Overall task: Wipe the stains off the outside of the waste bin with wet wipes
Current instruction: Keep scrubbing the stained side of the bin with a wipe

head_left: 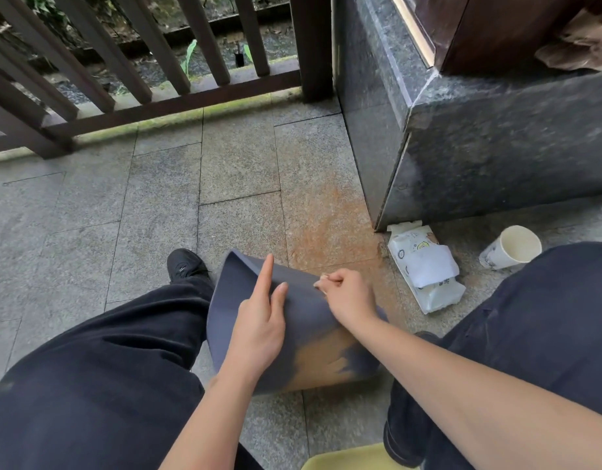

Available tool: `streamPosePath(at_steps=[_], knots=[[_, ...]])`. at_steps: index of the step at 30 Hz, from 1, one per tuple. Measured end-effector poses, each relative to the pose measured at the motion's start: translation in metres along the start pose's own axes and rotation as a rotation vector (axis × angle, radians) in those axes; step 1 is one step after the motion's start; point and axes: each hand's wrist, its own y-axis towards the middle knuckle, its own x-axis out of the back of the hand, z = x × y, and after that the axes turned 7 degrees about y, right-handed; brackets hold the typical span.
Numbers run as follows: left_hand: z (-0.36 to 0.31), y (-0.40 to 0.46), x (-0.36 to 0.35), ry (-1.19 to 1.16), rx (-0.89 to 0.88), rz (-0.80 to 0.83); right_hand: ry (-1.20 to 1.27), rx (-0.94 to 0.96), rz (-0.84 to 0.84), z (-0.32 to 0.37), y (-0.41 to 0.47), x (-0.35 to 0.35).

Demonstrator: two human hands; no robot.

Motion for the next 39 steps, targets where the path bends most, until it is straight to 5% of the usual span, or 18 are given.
streamPosePath(at_steps=[11, 20, 25, 32, 39], knots=[[0.002, 0.02, -0.003, -0.066, 0.088, -0.124, 0.113, 0.325, 0.005, 0.031, -0.034, -0.018], [-0.004, -0.001, -0.011, -0.037, 0.067, -0.105, -0.163, -0.101, -0.174, -0.048, 0.027, 0.029], [-0.003, 0.0, -0.006, -0.023, 0.075, -0.105, -0.119, -0.223, -0.2, -0.057, 0.034, 0.032], [-0.008, -0.005, -0.011, 0.014, 0.03, -0.04, 0.092, 0.103, -0.045, 0.012, -0.015, -0.004], [0.002, -0.002, -0.01, -0.008, 0.164, -0.227, 0.165, 0.35, 0.003, 0.033, -0.051, -0.023]])
